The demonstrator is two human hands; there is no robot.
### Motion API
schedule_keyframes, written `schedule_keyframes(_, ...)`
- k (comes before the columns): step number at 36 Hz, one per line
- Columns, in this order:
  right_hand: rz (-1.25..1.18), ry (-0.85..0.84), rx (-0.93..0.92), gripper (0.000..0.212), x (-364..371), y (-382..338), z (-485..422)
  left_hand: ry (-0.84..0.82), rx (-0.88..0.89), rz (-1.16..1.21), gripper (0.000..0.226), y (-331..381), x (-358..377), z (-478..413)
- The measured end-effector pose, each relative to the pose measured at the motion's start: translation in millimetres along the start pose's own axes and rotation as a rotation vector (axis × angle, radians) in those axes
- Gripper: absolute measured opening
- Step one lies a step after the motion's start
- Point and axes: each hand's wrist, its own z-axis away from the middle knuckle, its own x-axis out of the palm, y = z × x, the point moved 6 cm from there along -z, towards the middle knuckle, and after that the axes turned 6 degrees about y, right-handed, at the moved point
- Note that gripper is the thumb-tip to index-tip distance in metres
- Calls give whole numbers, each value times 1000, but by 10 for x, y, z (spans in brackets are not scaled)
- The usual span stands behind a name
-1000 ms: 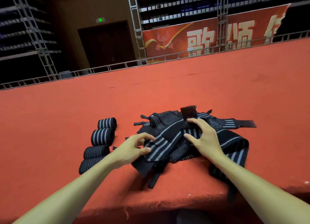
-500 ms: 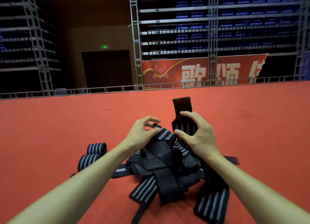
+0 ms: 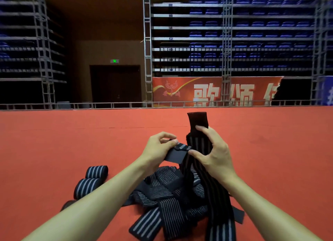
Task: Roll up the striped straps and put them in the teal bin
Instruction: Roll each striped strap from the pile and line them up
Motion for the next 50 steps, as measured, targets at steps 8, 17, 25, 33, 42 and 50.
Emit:
schedule_keyframes(8, -4, -4, -4, 75, 11, 43, -11, 22, -10, 31, 6, -15, -4, 5)
schedule_keyframes(17, -24, -20, -44, 71, 16, 5, 8, 7, 70, -15, 9, 35, 59, 45)
schedule_keyframes(25, -8, 43, -80, 67, -16, -27, -35, 12, 442, -480, 26, 179, 80, 127)
schedule_keyframes(33, 8, 64, -49, 55, -32, -32, -54, -281, 731, -398, 50, 175, 63, 322)
schedule_keyframes(42, -67, 33, 61, 56, -3, 61, -89, -255, 1078, -559, 63, 283, 80, 404)
schedule_keyframes(50, -87, 23, 140, 58, -27, 94, -128, -276, 1012, -669, 65, 204, 113, 240)
